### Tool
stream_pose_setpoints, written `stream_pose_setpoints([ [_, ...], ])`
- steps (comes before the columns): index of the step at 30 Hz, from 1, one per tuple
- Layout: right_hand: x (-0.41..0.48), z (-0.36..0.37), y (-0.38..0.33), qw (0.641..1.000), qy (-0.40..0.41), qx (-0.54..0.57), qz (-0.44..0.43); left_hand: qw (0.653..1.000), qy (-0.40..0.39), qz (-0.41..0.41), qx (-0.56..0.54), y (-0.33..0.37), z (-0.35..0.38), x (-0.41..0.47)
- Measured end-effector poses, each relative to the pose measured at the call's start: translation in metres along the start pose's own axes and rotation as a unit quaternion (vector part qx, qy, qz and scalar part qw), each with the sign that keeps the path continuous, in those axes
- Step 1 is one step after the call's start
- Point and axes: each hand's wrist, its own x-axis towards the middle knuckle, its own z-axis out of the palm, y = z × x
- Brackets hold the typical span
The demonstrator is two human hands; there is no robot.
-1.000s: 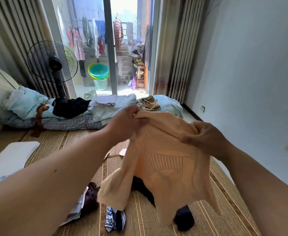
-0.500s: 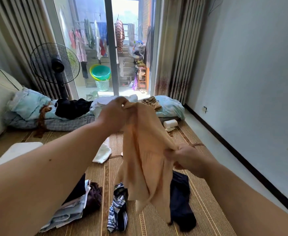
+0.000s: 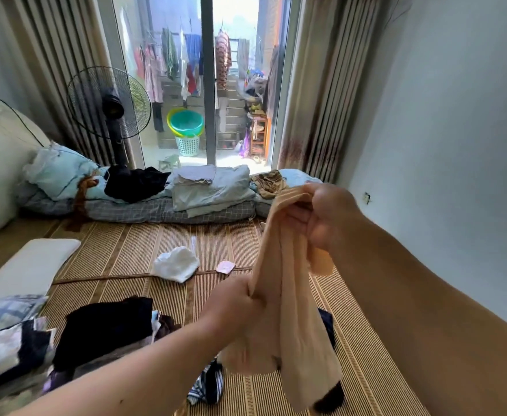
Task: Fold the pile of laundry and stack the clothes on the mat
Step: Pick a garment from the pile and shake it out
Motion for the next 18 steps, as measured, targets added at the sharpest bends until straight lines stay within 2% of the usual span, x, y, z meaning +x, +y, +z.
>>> stream_pose_setpoints([
  [4,0.005,-0.044,-0.004,0.995,0.089,0.039,-0.035,0.998,0.045,-0.031,0.020,-0.019,-0.015,0.017],
  [7,0.005,-0.084,0.011,0.989,0.150,-0.013,0.013,0.994,0.090,0.007,0.063,-0.019,-0.035,0.030],
  [10,0.002,-0.104,0.030,0.978,0.161,-0.105,0.080,0.987,0.121,0.069,0.084,0.004,-0.049,0.044],
  [12,0.004,-0.106,0.042,0.953,0.184,-0.239,0.014,0.980,0.105,0.117,0.118,0.024,-0.053,0.055],
  [13,0.004,-0.104,0.046,0.923,0.183,-0.333,-0.054,0.978,0.090,0.137,0.133,0.034,-0.054,0.060],
  [14,0.002,-0.099,0.049,0.893,0.156,-0.404,-0.125,0.975,0.071,0.152,0.146,0.044,-0.054,0.063],
  [15,-0.003,-0.089,0.050,0.879,0.093,-0.433,-0.177,0.972,0.052,0.163,0.161,0.053,-0.053,0.067],
  [17,-0.005,-0.064,0.053,0.877,-0.071,-0.441,-0.176,0.960,0.015,0.179,0.213,0.070,-0.050,0.073],
  [18,-0.004,-0.049,0.055,0.870,-0.111,-0.453,-0.161,0.952,0.002,0.184,0.243,0.077,-0.049,0.075],
])
